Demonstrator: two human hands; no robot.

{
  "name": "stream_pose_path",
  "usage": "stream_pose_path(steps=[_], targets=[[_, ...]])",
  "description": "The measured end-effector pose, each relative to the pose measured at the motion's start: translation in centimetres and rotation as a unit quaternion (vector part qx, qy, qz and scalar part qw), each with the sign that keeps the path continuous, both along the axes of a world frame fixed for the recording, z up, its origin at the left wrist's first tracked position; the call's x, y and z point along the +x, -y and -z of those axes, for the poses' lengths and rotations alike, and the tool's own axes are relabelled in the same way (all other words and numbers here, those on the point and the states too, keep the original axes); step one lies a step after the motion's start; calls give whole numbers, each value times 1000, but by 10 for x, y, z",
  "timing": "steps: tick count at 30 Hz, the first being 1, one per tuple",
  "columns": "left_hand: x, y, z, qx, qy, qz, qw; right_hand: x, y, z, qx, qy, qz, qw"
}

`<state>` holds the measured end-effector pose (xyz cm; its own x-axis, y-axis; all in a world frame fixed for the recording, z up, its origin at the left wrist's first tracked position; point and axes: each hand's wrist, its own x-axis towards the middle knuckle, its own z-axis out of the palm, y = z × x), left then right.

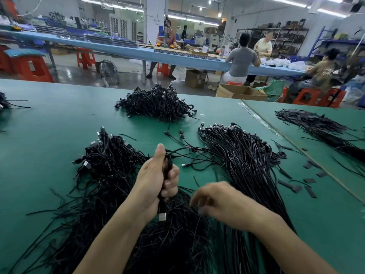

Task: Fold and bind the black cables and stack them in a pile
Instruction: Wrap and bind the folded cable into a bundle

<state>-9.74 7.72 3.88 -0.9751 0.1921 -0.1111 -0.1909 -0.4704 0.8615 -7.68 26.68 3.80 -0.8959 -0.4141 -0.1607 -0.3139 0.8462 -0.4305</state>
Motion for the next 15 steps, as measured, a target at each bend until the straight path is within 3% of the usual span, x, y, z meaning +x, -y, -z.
stream_pose_path(steps=[4, 8, 12, 15], targets=[[0, -3, 1, 9, -2, -15, 1000, 6, 6, 15, 95, 5, -60, 994], [0, -2, 1, 3, -13, -11, 1000, 7, 11, 25, 120, -35, -91, 988], [0, -1, -1, -11, -11, -19, 1000, 5, 7, 21, 83, -40, -74, 993], [1, -1, -1, -12, 3, -32, 999, 2, 3, 4, -13, -52, -12, 998]])
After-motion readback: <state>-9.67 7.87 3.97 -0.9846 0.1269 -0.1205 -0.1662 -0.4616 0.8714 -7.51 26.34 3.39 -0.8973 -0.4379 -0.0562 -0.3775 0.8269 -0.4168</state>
